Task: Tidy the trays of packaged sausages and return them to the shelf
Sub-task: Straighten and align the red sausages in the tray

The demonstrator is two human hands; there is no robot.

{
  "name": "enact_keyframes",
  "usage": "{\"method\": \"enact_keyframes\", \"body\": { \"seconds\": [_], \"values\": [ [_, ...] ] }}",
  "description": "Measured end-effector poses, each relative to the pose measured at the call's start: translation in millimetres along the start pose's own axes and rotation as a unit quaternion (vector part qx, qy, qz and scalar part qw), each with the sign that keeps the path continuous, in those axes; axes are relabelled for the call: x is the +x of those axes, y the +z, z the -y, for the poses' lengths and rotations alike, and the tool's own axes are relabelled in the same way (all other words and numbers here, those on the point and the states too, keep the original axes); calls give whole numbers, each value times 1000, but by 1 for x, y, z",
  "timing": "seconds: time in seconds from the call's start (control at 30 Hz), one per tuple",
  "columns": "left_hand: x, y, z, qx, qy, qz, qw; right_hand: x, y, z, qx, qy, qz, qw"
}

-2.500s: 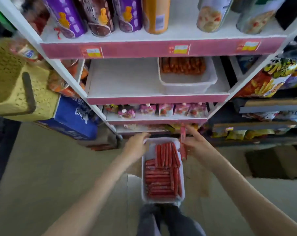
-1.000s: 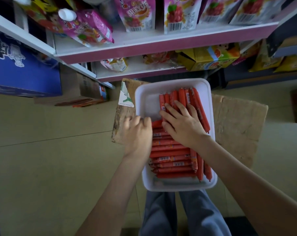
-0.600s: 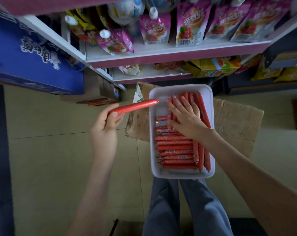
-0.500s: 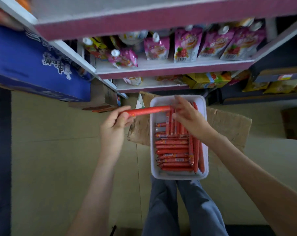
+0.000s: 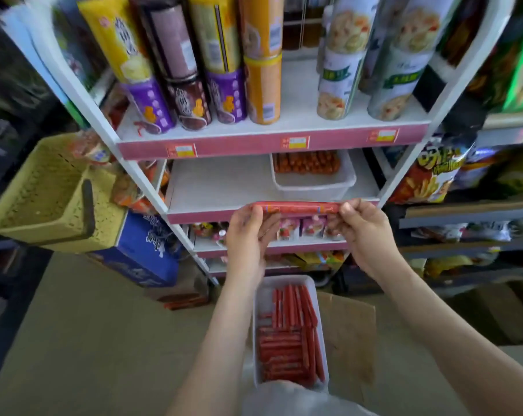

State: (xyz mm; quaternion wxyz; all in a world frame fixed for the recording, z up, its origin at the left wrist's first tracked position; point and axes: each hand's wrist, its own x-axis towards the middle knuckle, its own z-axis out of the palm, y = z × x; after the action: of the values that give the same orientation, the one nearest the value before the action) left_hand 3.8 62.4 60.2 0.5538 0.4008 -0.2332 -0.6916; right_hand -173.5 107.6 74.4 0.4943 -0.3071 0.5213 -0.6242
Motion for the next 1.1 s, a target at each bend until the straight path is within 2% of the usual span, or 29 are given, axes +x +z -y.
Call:
{"method": "enact_keyframes", "body": {
  "seconds": [0.17,0.23,0.3,0.37,0.43,0.47,0.53,0.63,0.77,0.83,0.93,0.97,1.03,1.1],
  "values": [
    [-20,52,-30,-20,65,85,994,-7,23,36,29,-30,-16,999],
    [-26,65,-40,-1,98,130,987,-9,28,40,-5,-34,9,999],
    [-31,71,-47,67,151,152,974,-9,29,43,-101,-52,34,993],
    [-33,71,-52,206,240,153,936,-12,30,57,-197,-104,43,974],
    [-29,69,-53,346,333,133,867,-18,36,77,-194,-178,48,964],
    [-27,69,-53,391,371,126,833,-23,40,87,-181,-215,57,958],
    [-28,75,-52,430,419,131,789,-33,49,101,-190,-282,86,936],
    [-28,83,-52,438,458,150,759,-36,56,109,-227,-344,74,908],
    [-24,86,-57,491,454,179,722,-26,45,112,-156,-337,51,927],
    [-21,85,-62,510,419,195,726,-16,35,107,-102,-311,35,944],
    [-17,78,-74,508,324,210,770,-2,18,99,67,-227,8,971],
    [-18,75,-78,483,305,207,794,2,13,98,117,-204,5,972],
    [-24,75,-84,367,267,214,865,9,7,93,175,-170,8,970],
    [-33,79,-86,249,251,234,906,13,7,87,196,-147,18,969]
  ]
}}
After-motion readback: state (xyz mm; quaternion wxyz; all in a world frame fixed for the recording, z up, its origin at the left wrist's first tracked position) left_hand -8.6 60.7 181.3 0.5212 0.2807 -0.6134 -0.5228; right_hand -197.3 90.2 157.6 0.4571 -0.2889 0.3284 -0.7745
